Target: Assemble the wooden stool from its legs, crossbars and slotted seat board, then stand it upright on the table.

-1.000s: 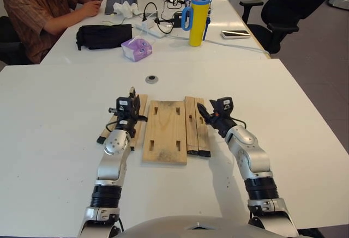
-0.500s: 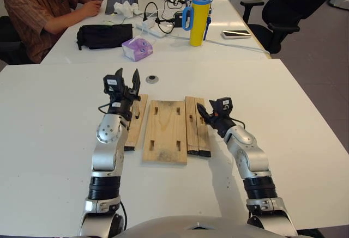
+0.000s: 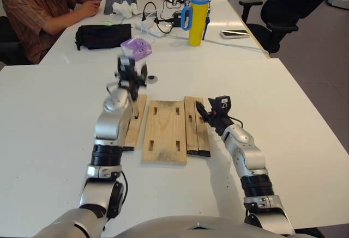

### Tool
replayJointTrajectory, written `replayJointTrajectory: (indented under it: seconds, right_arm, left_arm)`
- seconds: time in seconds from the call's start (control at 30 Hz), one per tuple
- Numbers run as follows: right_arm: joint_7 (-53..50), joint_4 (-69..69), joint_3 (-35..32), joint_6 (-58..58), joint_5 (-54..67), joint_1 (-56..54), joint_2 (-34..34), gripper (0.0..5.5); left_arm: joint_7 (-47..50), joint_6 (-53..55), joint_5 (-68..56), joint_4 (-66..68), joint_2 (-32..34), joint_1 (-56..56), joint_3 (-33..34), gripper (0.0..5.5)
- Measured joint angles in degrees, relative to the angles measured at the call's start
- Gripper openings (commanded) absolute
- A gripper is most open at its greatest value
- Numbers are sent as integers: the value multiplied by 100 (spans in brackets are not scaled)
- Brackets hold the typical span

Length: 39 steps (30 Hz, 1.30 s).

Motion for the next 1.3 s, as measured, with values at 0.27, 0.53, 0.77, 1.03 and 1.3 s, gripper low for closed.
replayJointTrajectory:
  seconds: [0.27,0.53,0.77,1.03,1.3]
  right_arm:
    - [-1,173,-19,-104,-6,-92,-4,284]
    - [-39,201,-23,-186,-8,-102,5,284]
    - [-83,202,-24,-213,-6,-101,11,284]
    - [-135,203,58,-217,-7,-3,101,284]
    - [-127,205,37,-218,-6,-59,90,284]
  left_arm:
    - [51,-328,2,117,20,2,145,247]
    - [23,-524,-228,-179,-208,62,288,247]
    - [148,-615,-208,-1271,-116,-834,414,247]
    - [59,-649,203,121,-15,177,8,247]
    - [271,-950,4,-370,-112,28,426,247]
